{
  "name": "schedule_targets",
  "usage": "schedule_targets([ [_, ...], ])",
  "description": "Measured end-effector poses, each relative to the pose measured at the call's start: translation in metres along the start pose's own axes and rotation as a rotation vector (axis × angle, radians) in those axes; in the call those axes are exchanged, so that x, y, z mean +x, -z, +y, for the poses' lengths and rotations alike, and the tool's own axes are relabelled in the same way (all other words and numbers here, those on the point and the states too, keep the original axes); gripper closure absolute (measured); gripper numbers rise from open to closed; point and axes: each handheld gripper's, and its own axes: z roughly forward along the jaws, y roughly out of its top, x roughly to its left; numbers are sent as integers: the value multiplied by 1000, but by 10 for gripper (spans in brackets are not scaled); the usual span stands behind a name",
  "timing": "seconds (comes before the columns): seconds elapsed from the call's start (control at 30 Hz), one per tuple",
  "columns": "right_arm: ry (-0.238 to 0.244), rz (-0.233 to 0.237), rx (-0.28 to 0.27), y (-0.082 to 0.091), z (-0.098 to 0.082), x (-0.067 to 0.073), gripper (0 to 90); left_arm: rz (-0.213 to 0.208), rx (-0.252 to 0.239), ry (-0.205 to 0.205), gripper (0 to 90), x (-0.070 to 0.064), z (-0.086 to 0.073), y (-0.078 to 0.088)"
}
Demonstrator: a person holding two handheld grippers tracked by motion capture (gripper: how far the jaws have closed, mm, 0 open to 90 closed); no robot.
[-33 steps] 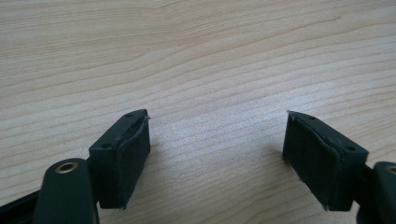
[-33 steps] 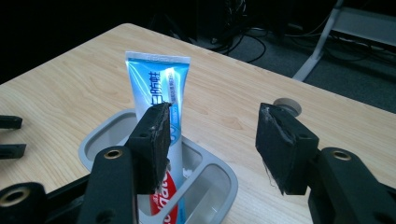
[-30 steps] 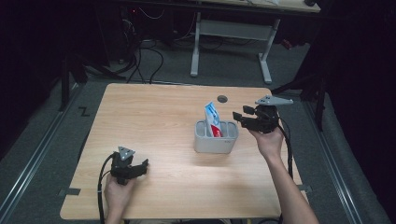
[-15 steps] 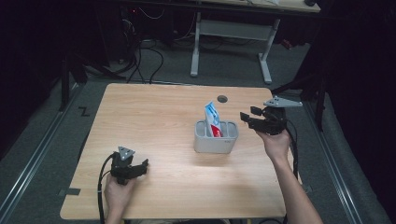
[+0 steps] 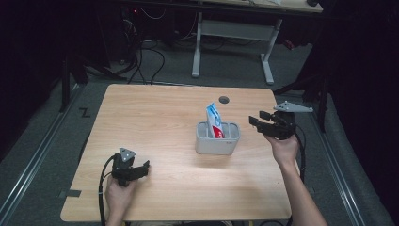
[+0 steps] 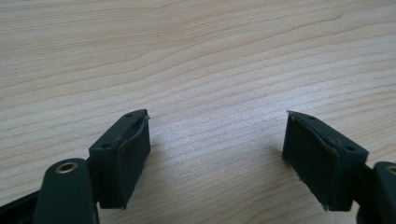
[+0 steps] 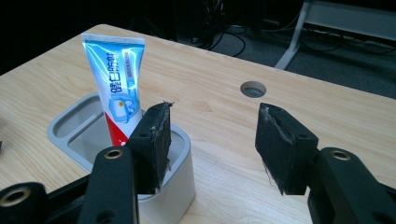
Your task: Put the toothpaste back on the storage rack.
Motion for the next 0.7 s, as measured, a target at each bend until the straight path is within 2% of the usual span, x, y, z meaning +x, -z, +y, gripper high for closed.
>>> schedule_targets([
  [0.37,-23,-20,1,9,-11,-8,455,1,2,-2,236,0,0,0],
  [0.7,-20,-50,0,19,-19,-12,455,1,2,-3,236,0,0,0],
])
